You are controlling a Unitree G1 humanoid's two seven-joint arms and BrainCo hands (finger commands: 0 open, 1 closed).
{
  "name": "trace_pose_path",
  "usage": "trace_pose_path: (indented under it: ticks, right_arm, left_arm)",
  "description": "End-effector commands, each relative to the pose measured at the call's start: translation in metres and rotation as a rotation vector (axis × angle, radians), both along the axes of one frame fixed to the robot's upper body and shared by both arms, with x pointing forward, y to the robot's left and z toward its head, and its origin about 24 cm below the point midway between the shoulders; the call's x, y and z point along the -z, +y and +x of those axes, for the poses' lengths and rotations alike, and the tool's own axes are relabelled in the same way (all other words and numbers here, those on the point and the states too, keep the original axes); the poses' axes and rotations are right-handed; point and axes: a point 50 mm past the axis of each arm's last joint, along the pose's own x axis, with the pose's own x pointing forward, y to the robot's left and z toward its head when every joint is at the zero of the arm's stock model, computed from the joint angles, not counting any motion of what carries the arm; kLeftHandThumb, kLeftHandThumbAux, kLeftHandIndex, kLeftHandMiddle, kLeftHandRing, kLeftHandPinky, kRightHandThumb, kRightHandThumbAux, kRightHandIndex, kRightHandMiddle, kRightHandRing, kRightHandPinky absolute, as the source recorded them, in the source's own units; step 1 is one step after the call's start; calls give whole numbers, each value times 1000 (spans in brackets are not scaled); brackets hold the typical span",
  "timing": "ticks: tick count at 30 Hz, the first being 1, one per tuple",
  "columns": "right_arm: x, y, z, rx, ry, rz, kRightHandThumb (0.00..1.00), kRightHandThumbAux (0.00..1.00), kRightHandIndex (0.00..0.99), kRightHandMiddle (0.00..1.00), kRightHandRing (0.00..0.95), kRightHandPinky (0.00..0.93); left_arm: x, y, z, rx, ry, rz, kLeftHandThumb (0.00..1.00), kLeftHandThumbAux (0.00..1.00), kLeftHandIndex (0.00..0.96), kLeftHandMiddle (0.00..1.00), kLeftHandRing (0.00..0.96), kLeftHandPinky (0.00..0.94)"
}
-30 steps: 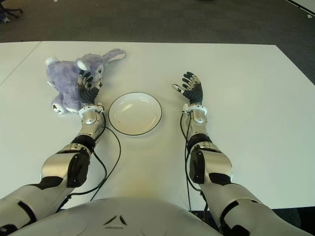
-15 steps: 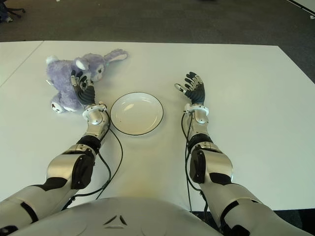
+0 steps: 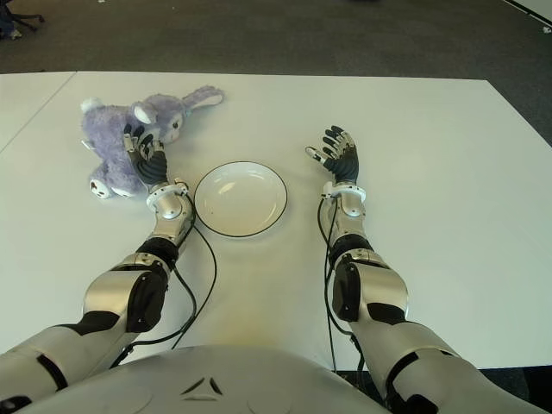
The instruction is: Put the doll into the plate.
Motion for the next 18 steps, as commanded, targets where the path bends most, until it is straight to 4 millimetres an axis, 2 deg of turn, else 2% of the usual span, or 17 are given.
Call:
trace_pose_path:
  ticks: [1, 5, 6, 7, 8, 10, 11, 12, 13, 14, 15, 18]
  right_arm:
    - [98, 15, -79, 18, 457, 124, 54, 935, 187, 221, 204, 211]
    - [98, 15, -79, 14, 456, 117, 46, 933, 181, 218, 202, 204]
    - [98, 15, -79, 12, 454, 115, 45, 934, 179, 217, 201, 204]
    - [98, 15, -79, 11, 452, 114, 44, 937, 177, 215, 199, 203]
    - [98, 16, -79, 10, 452, 117, 44, 938, 177, 215, 199, 203]
    - [98, 16, -79, 10, 451, 121, 45, 946, 181, 216, 199, 206]
    - [98, 16, -79, 10, 452, 122, 46, 946, 181, 216, 199, 207]
    - [98, 16, -79, 10, 453, 124, 47, 947, 181, 217, 200, 206]
    - [98, 16, -79, 11, 454, 125, 49, 951, 183, 220, 201, 208]
    - [98, 16, -79, 13, 455, 127, 52, 951, 184, 220, 202, 209]
    - [98, 16, -79, 14, 456, 128, 60, 951, 186, 222, 204, 212]
    - [98, 17, -79, 16, 457, 130, 70, 948, 188, 223, 205, 211]
  left_arm:
    - [83, -24, -82, 6, 377, 43, 34, 660, 0, 23, 308, 0]
    - [81, -24, -82, -9, 371, 51, 48, 672, 0, 20, 315, 0]
    - [80, -25, -81, -16, 361, 51, 80, 700, 0, 21, 311, 0]
    - [79, -25, -81, -21, 355, 51, 183, 766, 0, 15, 286, 12]
    - [74, -30, -77, -32, 328, 75, 212, 782, 0, 13, 279, 16]
    - [68, -35, -73, -44, 296, 105, 341, 806, 0, 1, 160, 139]
    - [67, -36, -73, -48, 286, 121, 357, 808, 0, 0, 147, 153]
    - [67, -35, -74, -50, 285, 139, 489, 817, 0, 0, 123, 191]
    - [67, -34, -74, -52, 283, 153, 823, 768, 0, 0, 92, 248]
    - [67, -34, -75, -56, 279, 182, 917, 752, 0, 0, 84, 263]
    - [66, -34, -75, -59, 276, 203, 979, 730, 0, 0, 69, 266]
    - [65, -34, -75, -66, 270, 246, 999, 720, 0, 0, 59, 256]
